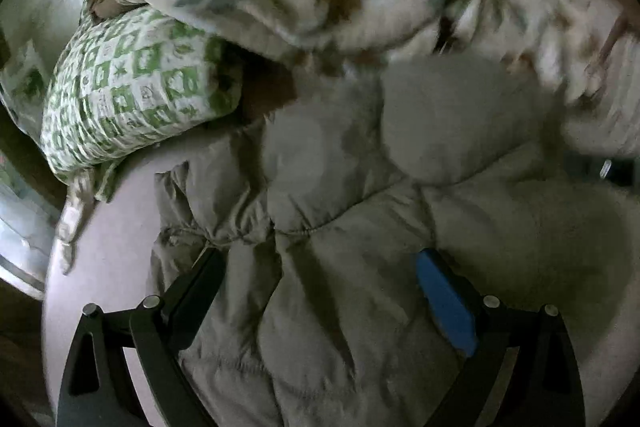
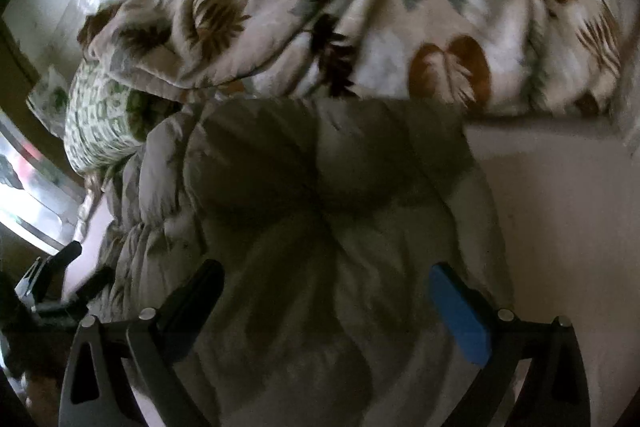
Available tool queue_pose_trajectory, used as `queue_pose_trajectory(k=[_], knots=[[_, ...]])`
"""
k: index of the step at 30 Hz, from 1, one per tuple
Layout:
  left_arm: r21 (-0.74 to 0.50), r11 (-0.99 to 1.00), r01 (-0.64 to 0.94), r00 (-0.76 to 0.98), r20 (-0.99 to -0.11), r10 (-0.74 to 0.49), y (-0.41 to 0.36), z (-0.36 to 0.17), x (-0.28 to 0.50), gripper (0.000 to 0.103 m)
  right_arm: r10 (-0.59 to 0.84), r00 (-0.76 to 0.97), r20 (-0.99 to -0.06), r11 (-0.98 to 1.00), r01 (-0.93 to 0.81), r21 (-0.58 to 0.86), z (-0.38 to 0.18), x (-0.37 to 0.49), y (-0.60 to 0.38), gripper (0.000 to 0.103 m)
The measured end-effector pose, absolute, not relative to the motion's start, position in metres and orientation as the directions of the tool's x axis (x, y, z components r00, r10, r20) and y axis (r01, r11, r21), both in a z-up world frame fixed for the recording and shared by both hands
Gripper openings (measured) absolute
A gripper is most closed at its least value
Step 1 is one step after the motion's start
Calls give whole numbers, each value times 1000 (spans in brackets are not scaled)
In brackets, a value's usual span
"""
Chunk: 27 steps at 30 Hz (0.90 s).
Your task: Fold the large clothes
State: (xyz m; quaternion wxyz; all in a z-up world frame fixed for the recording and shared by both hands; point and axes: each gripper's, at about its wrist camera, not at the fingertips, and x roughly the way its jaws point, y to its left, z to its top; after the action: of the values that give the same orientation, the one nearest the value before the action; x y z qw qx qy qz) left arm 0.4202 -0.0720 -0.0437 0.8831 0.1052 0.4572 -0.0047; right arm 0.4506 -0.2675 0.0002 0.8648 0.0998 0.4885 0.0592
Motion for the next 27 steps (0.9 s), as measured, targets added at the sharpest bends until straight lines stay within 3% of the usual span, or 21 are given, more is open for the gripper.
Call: queue_pose_trajectory(k=[2,6,12,16,23,27], knots=[[233,968,95,533,-833,149,-74,-66,435,98,187,496,-848,976,5,218,-11,472,-262,103],[169,985,41,432,-892,135,-55,-93,465,103,-18,350,-937,1000,26,-10,-66,507,-250,103],[207,976,66,425,-891,160,-57,-100,474,103,0,292,-956,998,62,19,-90,525,-263,103],[110,992,57,475,-877,69,-40,-81,457,103,18,383,-924,999,34,34,-73,512,-261,103],[28,999,26,594,-805,7,4,-34,392,103,176,520,-836,982,-34,186,-12,444,-276,103],[52,999,9,652,-758,34,18,-25,363,103,194,517,-834,981,-121,153,3,399,-264,103]])
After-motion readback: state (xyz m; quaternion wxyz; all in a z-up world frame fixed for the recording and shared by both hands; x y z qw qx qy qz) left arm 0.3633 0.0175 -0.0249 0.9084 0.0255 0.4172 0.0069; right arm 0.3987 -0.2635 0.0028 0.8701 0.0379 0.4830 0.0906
